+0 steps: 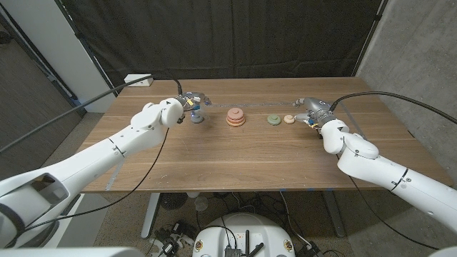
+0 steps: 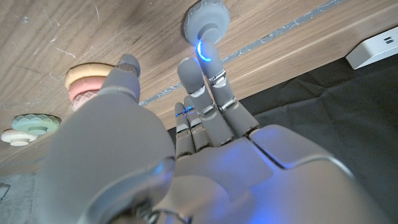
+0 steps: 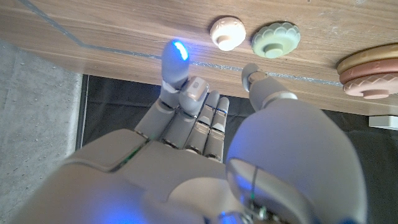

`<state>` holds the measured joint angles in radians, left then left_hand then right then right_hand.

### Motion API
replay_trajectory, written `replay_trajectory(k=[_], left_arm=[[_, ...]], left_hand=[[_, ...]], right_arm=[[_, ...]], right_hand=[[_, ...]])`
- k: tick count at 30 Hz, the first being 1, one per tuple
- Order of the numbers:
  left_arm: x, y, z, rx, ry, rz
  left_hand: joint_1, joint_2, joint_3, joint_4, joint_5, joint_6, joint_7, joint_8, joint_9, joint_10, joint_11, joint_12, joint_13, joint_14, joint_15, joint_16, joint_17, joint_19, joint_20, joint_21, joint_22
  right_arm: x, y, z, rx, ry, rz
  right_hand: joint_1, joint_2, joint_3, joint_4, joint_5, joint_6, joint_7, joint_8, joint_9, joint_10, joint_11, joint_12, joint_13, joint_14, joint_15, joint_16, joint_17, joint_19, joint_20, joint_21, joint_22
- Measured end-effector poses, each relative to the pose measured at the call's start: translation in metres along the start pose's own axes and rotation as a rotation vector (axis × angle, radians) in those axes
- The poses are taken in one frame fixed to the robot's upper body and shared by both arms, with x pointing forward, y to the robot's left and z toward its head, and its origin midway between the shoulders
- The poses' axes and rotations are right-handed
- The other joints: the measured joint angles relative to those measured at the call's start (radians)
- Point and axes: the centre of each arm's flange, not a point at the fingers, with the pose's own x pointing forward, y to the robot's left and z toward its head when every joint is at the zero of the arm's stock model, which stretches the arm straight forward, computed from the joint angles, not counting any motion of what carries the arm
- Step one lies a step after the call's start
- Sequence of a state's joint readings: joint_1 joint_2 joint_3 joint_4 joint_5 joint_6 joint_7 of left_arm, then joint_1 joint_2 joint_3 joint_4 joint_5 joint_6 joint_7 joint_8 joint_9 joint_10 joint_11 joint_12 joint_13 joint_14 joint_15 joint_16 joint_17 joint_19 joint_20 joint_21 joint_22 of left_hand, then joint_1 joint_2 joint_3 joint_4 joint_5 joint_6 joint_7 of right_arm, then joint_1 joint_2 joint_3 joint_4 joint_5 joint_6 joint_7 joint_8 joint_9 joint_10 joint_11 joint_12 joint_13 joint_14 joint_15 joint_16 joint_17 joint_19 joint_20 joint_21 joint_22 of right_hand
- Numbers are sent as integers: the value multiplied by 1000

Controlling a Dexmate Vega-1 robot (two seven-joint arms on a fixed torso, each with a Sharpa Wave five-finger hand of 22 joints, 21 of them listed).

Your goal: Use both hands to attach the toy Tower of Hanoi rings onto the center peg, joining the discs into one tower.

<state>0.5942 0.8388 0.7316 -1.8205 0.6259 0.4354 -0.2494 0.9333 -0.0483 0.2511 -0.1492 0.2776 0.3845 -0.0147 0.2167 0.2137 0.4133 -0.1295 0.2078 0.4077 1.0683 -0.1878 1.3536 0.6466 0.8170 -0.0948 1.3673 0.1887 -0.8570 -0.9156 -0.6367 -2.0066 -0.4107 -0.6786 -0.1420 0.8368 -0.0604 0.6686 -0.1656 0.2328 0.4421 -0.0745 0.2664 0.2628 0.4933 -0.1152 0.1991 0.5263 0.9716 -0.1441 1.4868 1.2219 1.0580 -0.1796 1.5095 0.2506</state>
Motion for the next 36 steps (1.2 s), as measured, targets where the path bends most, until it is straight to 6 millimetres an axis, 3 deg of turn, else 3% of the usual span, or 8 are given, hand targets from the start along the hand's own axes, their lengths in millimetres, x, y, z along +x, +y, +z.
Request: replay_trajectory(k=[20, 36], left_arm=[[-20, -17, -19, -86, 63, 117], [-38, -28, -31, -154, 110, 180]], left_hand=[[-1, 17, 9, -3, 8, 62, -16, 13, 0, 66, -6, 13, -9, 27, -12, 42, 44, 25, -11, 5, -2], [3, 21, 18, -4, 8, 79, -14, 13, 0, 87, -8, 13, -6, 36, -14, 42, 56, 25, -11, 5, -3]], right_arm=[[-1, 4, 2, 5, -19, -14], [0, 11, 3, 27, -34, -25]], right_hand=[[-9, -9, 0, 0, -4, -7, 14, -4, 5, -28, 7, 0, 9, -10, 6, -1, 2, -23, 7, 0, -5], [-14, -14, 0, 0, -4, -7, 25, -4, 5, -28, 7, 0, 19, -21, 6, -8, -2, -38, 19, 0, -5]])
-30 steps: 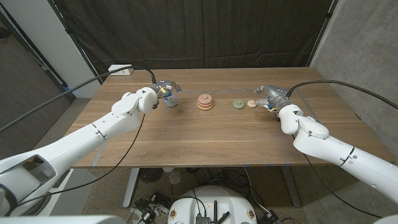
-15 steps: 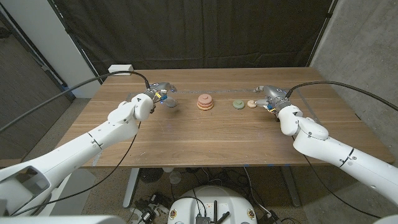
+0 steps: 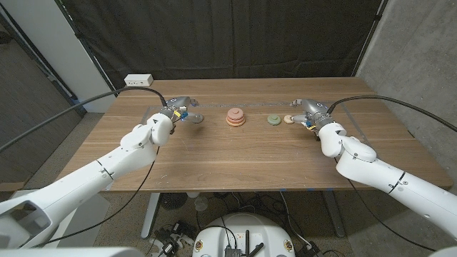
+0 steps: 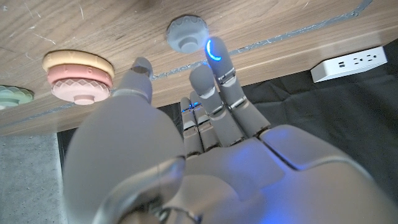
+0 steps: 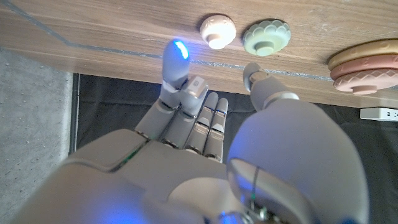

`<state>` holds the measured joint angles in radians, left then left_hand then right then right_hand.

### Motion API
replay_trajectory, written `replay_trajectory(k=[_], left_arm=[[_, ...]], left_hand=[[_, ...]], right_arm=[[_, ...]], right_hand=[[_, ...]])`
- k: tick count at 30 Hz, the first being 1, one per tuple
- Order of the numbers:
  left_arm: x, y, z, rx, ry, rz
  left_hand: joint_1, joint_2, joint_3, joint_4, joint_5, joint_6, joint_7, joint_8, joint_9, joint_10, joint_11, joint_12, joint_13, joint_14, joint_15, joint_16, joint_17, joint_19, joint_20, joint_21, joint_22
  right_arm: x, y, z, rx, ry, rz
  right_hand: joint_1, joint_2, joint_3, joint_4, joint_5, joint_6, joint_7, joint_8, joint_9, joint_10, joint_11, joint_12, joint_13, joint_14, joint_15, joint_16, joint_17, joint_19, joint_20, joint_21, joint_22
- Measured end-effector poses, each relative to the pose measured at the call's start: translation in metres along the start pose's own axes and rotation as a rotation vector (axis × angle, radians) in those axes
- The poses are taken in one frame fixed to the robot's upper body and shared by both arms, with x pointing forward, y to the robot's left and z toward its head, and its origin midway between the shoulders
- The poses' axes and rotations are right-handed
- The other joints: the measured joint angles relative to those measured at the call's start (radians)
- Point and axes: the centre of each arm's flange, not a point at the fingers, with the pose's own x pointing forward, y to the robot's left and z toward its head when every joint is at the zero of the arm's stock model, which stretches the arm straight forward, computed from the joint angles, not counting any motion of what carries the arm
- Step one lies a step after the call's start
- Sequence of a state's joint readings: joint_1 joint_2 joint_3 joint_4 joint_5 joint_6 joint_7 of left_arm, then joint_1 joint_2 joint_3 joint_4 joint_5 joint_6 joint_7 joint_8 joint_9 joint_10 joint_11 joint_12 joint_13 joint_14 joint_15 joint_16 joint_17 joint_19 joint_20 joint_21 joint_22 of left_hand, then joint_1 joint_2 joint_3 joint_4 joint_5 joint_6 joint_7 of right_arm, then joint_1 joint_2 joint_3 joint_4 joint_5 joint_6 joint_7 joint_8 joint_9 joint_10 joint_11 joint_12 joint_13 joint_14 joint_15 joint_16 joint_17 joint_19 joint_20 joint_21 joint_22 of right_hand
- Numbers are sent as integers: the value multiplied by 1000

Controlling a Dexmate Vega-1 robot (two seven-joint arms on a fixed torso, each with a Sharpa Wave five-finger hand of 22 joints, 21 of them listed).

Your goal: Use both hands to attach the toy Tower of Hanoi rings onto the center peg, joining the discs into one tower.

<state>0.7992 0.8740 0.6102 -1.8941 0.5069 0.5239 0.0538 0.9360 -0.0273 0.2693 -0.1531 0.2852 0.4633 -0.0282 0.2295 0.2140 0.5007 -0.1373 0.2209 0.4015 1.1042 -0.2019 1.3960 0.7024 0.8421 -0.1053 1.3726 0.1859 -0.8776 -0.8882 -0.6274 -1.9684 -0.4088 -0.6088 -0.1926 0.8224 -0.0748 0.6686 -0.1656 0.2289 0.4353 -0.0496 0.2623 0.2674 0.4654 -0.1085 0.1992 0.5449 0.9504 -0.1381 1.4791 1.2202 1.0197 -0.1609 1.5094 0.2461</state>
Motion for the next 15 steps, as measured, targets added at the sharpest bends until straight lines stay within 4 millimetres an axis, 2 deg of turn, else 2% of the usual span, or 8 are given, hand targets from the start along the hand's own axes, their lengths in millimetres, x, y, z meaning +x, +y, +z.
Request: replay_trajectory(k=[9, 15], left_arm=[[-6, 0, -5, -34, 16, 9], [-8, 1, -5, -37, 19, 11]], left_hand=[[0, 0, 7, -1, 0, 3, 3, 0, 0, 3, 0, 0, 0, 0, 0, 0, 7, 0, 0, 0, 0], [0, 0, 7, -1, 0, 3, 3, -5, 0, 3, 0, 0, 0, -6, -1, 0, 6, 0, 0, 0, 0]], right_arm=[[-1, 3, 0, 5, -1, 3], [-2, 1, 2, 3, -4, 0]], right_hand=[[0, 0, 0, 0, -5, 0, 0, 0, 0, -3, 3, 0, 5, 0, 0, 0, 4, -4, -4, 7, 1], [0, 0, 0, 0, -5, -15, 15, -8, 0, -21, 7, 0, 8, 0, 0, 4, 5, -11, 4, 7, 0]])
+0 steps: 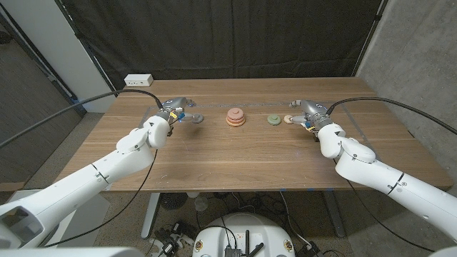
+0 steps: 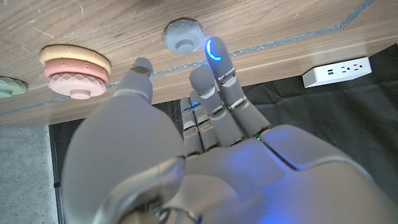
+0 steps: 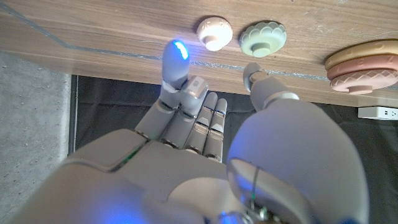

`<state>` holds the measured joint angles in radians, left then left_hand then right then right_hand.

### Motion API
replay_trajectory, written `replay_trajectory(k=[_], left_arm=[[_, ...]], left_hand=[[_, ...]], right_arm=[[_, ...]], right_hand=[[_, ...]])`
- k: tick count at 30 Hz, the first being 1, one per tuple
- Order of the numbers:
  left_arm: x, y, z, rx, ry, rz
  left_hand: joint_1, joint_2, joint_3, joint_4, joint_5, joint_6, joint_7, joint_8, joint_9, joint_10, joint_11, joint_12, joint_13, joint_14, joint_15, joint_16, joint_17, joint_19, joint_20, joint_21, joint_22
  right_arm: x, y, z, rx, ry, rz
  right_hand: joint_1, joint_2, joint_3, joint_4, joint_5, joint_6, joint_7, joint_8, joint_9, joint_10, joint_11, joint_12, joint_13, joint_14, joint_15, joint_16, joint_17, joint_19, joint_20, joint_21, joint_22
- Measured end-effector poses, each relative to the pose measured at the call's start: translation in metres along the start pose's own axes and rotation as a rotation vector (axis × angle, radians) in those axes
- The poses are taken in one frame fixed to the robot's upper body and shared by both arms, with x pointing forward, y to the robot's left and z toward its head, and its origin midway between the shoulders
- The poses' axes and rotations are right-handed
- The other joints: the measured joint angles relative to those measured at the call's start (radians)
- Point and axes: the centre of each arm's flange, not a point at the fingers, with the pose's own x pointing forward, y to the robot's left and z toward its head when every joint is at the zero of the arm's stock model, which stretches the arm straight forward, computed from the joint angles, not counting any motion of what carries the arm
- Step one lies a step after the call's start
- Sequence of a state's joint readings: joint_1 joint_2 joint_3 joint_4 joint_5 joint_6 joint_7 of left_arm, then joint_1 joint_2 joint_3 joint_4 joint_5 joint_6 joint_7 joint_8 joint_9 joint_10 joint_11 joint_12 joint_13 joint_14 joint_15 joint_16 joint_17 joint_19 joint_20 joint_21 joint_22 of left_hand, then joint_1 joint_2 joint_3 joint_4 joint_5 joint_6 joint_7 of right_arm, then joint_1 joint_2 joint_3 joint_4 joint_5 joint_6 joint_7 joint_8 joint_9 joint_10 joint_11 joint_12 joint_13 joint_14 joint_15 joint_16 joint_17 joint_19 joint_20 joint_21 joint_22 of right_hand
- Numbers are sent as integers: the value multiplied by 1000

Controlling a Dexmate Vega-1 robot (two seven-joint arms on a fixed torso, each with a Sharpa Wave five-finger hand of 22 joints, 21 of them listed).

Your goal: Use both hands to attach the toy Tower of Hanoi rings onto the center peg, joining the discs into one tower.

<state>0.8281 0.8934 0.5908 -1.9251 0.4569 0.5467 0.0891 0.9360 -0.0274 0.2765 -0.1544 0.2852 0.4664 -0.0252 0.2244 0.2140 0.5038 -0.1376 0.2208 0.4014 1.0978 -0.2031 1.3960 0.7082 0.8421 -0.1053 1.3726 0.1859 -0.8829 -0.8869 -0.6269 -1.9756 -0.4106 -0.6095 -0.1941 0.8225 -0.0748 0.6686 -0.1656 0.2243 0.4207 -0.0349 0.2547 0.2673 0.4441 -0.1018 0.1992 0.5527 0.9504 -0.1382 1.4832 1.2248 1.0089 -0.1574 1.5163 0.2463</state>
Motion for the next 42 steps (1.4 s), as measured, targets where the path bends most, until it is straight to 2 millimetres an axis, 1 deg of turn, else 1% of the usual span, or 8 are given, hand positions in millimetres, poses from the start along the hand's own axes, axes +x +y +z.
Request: replay_trajectory(k=[11, 19, 23, 26, 28, 30, 35, 42], left_arm=[[-4, 0, 0, 0, 3, -1], [-5, 0, -1, -2, 7, -1], [-6, -1, -2, 0, 7, -5], [-6, -1, -2, -1, 7, -4], [-6, -2, -2, 0, 6, -6], [-7, -3, -2, 0, 6, -6], [-7, -3, -2, 1, 8, -7], [-6, -2, -2, 5, 11, -6]], left_hand=[[0, 0, 11, 0, 0, 0, 0, -8, 2, 0, 0, 0, 5, -1, 1, -7, 3, 0, 0, 0, 0], [-5, 5, 15, -2, 4, 5, 5, -8, 2, 2, 2, 0, 5, -1, 1, -7, 3, 0, 0, 0, 0], [-5, 5, 18, -4, 4, 5, 5, -8, 2, 4, 4, 0, 5, -1, 1, -7, 7, 0, 0, 0, 0], [-5, 5, 22, 0, 4, 5, 5, -8, 2, 4, 4, 0, 5, -1, 1, -7, 8, 0, 0, 0, 0], [-5, 5, 22, 0, 4, 5, 5, -8, 2, 4, 4, 0, 5, -1, 1, -7, 10, 0, 0, 0, 0], [-5, 5, 22, 0, 4, 5, 5, -8, 2, 4, 4, 0, 5, -1, 1, -7, 10, 0, 0, 0, 0], [-5, 5, 25, -3, 4, 5, 5, -8, 2, 4, 4, 0, 5, -1, 1, -7, 10, 0, 0, 0, 0], [-5, 5, 28, 0, 4, 5, 5, -16, 2, 4, 4, 0, 4, -1, 1, -12, 12, 0, 0, 0, 0]], right_arm=[[-3, -2, 6, -14, -12, 6], [0, -5, 14, -22, -31, 8], [3, -6, 21, -34, -48, 16], [6, -7, 26, -42, -56, 23], [7, -7, 27, -47, -56, 28], [9, -7, 30, -54, -57, 34], [13, -9, 37, -60, -64, 40], [18, -10, 41, -81, -53, 67]], right_hand=[[0, 0, 0, 0, 0, -9, 1, 0, 5, -5, 5, 0, 6, -7, 4, 0, -3, -9, 2, 4, 0], [0, 0, 0, 0, 0, -9, 1, 0, 5, -15, 4, 0, 6, -11, 8, -4, -3, -9, 2, 4, 0], [0, 0, 0, 0, 0, -12, 5, 0, 5, -29, 11, 0, 6, -11, 8, -4, -3, -9, 2, 8, 0], [-4, -4, 0, 0, 0, -31, 10, -8, 5, -45, 12, -3, 3, -17, 6, -4, -3, -20, 5, 8, 0], [-9, -9, 0, 0, 0, -38, 16, -16, 5, -54, 18, -8, 3, -30, 9, -10, -7, -20, 5, 8, 0], [-9, -9, 0, 0, 0, -49, 13, -17, 5, -62, 15, -9, 3, -30, 10, -15, -8, -31, 9, 8, -3], [-20, -20, 0, 0, 0, -76, 22, -31, 5, -92, 30, -14, -1, -56, 17, -28, -16, -43, 14, 8, -5], [-21, -21, 0, 0, -7, -94, 30, -31, 5, -105, 37, -14, -1, -73, 23, -45, -24, -56, 17, 8, -10]])
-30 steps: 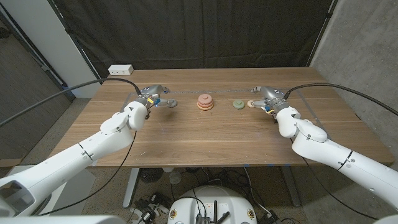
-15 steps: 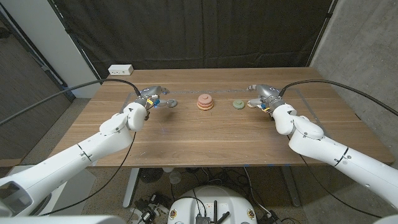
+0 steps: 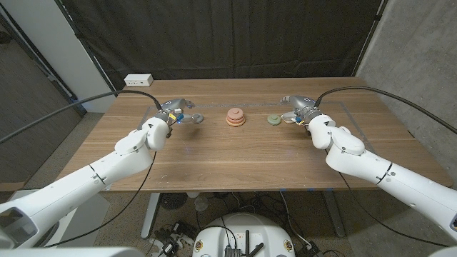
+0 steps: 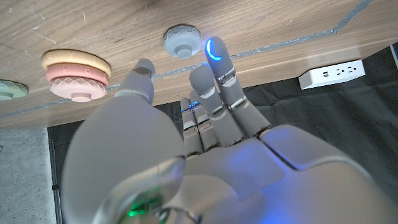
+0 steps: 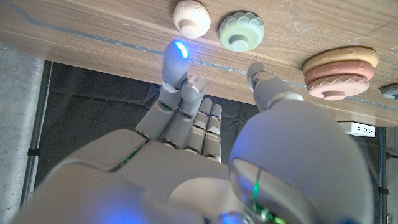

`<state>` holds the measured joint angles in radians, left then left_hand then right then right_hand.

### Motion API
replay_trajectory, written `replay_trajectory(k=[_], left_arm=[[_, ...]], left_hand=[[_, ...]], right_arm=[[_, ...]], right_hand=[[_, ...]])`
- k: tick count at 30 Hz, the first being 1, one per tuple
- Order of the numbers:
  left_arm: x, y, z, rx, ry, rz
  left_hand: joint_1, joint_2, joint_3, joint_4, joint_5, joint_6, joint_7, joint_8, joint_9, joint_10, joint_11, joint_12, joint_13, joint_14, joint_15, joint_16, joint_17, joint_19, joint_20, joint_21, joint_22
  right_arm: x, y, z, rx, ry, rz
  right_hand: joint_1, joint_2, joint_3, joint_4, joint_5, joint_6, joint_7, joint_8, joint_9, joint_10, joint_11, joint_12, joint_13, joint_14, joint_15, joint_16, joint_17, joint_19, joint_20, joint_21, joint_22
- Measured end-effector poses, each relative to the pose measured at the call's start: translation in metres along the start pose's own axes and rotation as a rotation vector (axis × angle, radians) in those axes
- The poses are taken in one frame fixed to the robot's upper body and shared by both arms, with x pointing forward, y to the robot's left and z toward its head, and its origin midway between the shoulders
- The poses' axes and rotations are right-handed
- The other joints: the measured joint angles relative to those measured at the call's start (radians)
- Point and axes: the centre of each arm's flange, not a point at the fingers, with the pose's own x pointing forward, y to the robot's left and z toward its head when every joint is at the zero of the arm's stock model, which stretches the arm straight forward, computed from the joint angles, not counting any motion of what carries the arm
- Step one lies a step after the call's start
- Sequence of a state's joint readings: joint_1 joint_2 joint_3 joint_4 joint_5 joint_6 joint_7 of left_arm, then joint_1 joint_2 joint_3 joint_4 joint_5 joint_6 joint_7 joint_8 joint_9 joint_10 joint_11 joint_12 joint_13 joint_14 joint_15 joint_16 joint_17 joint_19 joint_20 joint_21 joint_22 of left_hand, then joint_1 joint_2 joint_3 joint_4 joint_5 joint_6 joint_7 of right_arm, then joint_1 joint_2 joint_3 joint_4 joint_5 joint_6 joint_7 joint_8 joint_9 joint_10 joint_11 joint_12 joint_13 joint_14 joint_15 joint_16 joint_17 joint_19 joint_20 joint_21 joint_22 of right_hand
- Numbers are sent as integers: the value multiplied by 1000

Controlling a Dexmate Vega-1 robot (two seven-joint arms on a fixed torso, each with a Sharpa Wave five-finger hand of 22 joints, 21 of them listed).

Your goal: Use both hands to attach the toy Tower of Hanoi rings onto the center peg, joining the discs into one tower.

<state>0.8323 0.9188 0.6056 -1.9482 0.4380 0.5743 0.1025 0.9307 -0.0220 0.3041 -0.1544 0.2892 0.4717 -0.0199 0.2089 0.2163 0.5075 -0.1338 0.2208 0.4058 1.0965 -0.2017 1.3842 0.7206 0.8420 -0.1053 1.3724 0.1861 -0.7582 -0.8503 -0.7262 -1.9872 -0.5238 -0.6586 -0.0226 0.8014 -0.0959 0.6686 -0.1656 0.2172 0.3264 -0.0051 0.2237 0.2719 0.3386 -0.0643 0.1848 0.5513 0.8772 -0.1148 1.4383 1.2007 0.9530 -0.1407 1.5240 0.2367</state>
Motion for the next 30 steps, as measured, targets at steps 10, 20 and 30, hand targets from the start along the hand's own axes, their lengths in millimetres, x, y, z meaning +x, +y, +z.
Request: replay_trajectory(k=[10, 20, 30], left_arm=[[2, 3, 1, 7, 0, -2], [3, 5, 1, 12, 2, -3], [3, 5, 1, 14, 1, -4]], left_hand=[[-4, 4, 8, -3, 0, 5, -5, 0, 0, 0, 0, 0, 5, 0, 0, -7, 0, 0, 0, 0, 0], [-4, 4, 11, -6, 0, 5, -5, 0, 0, 4, -4, 0, 5, 0, 0, -7, 2, 0, 0, 0, 0], [-4, 4, 15, -1, 0, 10, 0, 0, 0, 4, -4, 0, 5, 0, 0, -7, 5, 0, 0, 0, 0]], right_arm=[[12, -1, 7, -25, 23, 61], [23, -2, 15, -36, 32, 102], [34, 0, 17, -1, 34, 169]], right_hand=[[-4, -4, 0, 0, 0, -20, 10, -6, 5, -23, 13, 0, 0, -20, 5, -15, -7, -14, 7, 0, 0], [-15, -15, -7, 1, 0, -41, 20, -12, 9, -38, 20, 0, 3, -29, 7, -25, -7, -23, 8, 0, 0], [-15, -14, -26, -2, -9, -53, 23, -12, 14, -48, 23, 5, 8, -34, 13, -30, -16, -33, 11, 0, -5]])
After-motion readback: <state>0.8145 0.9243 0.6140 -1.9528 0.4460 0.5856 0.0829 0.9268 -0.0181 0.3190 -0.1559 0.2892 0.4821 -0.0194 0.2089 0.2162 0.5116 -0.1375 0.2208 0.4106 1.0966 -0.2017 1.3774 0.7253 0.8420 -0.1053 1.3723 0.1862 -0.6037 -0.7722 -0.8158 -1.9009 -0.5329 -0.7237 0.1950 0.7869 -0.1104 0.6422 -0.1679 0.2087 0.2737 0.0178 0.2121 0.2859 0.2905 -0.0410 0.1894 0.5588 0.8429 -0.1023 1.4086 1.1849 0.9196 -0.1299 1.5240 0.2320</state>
